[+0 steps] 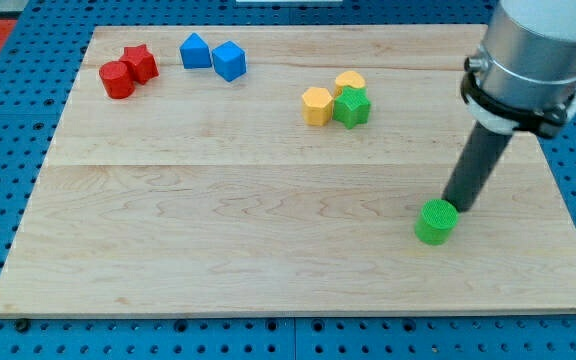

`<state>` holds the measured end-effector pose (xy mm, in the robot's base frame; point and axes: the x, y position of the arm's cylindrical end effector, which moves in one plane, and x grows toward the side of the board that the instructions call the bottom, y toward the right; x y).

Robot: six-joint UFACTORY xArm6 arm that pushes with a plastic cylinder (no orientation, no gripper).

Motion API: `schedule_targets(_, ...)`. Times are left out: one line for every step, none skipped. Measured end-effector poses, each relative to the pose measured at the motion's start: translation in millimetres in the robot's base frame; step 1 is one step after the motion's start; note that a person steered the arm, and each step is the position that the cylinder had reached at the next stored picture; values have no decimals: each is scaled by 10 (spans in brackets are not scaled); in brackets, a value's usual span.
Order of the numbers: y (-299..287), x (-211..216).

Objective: Push the yellow heart and green star close to the green circle

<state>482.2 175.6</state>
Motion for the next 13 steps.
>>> schedule_targets(-89, -587)
schedule_targets(-244, -1388)
schedule_targets(-450, -1859)
schedule_targets(-928, -2076)
schedule_targets(-1066, -1955)
schedule_targets(-1067, -1732)
schedule_targets(-1026, -1363)
schedule_targets(-1006, -961)
schedule_targets(-904, -506)
schedule_targets(-778, -77)
schedule_targets(-773, 65)
schedule_targets(-1528, 21)
schedule_targets(-1484, 460)
